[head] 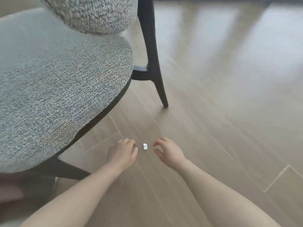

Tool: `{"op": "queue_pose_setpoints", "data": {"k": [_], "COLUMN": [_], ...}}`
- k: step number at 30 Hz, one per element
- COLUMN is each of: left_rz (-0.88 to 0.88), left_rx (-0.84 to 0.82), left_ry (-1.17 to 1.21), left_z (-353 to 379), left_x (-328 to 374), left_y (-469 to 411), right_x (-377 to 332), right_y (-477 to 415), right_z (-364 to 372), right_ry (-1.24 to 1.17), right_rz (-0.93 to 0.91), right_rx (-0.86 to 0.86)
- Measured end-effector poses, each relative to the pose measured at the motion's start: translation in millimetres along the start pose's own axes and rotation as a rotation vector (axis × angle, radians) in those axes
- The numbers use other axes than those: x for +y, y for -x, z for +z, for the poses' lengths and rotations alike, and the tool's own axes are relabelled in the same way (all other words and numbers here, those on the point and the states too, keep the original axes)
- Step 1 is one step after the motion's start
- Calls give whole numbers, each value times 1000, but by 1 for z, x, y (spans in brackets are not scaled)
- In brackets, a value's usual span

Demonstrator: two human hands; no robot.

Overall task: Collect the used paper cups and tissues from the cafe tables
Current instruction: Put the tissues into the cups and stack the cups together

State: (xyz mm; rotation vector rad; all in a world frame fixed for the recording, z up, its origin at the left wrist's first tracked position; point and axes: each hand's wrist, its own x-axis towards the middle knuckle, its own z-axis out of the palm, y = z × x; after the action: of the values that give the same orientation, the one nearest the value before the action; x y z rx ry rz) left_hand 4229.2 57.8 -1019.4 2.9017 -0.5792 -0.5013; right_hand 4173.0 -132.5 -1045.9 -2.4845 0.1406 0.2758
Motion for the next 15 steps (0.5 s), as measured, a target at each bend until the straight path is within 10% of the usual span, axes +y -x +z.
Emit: {"op": "queue_pose_setpoints", "data": {"k": [15], "left_rz": [-44], "left_rx": [-309], "left_ry": [-203], "left_z": [77], "left_x": [-51], "left_y": [18], "right_x": [45], "right_y": [-44], "right_z": [102], "right_ry": [287], "right_rz": [-48], "right_rx": [-325]}}
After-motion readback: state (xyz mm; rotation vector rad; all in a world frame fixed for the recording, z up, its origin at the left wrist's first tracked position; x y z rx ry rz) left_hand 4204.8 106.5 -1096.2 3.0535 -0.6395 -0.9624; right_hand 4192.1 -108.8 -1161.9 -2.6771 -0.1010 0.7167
